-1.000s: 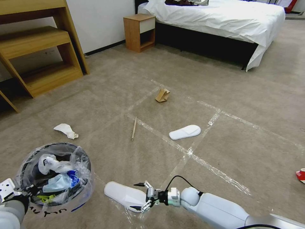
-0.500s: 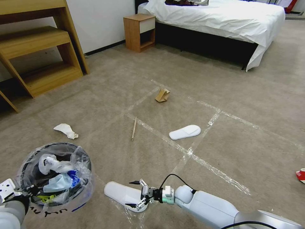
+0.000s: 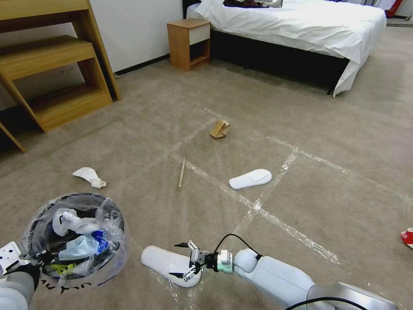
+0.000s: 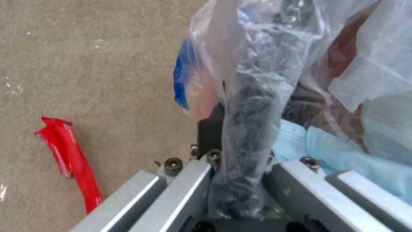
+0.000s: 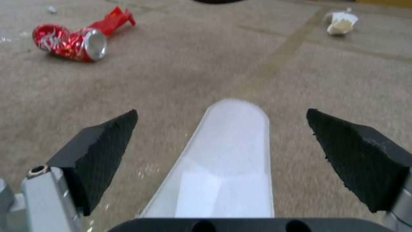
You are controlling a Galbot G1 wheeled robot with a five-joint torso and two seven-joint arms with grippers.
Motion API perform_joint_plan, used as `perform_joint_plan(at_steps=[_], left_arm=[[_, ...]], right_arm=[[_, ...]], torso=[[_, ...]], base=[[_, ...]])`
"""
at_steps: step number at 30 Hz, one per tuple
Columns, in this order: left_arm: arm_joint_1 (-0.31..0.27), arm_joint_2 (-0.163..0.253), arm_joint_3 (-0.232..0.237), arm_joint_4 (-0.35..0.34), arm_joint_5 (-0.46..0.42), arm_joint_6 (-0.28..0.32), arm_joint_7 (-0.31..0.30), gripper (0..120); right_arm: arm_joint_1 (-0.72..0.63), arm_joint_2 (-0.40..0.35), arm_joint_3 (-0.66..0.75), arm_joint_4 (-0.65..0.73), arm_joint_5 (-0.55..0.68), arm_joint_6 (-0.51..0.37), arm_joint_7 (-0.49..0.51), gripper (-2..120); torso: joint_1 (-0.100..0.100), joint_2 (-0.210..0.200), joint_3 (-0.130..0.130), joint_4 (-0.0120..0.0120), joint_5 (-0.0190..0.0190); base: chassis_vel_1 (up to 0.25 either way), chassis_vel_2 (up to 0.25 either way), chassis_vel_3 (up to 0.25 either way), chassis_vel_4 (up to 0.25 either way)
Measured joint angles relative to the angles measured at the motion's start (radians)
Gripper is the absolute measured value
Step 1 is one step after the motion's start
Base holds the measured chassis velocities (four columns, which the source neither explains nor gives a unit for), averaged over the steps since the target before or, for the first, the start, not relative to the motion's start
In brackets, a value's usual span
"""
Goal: Pick up the trash bin and place the garbage on the floor into it.
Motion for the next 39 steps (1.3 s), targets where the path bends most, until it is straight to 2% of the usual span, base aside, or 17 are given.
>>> perform_joint_plan(at_steps=[7,17,30,39], left_arm=[[0.003,-0.006,0.001,-0.001,0.004,0.0,0.005,0],[-0.003,-0.006,-0.002,-0.001,0.004,-0.004,0.007,0],[-0.007,-0.007,0.004,0.0,0.003,-0.006,0.007,0],[-0.006,-0.007,0.008,0.005,0.006,-0.006,0.007,0]], right_arm=[[0.004,-0.021,-0.013,-0.004,-0.062,-0.036,0.061,100],[0.017,-0.075,-0.072,0.041,-0.022,-0.094,0.09,100],[0.019,-0.02,-0.084,-0.022,-0.039,-0.096,0.123,100],[0.011,0.009,-0.056,-0.089,-0.05,-0.082,0.1,100]], torso=[[0.0,0.0,0.0,0.0001,-0.0001],[0.0,0.0,0.0,0.0,-0.0001],[0.0,0.0,0.0,0.0001,0.0],[0.0,0.0,0.0,0.0001,-0.0001]], base=[[0.0,0.0,0.0,0.0],[0.0,0.0,0.0,0.0],[0.0,0.0,0.0,0.0],[0.0,0.0,0.0,0.0]])
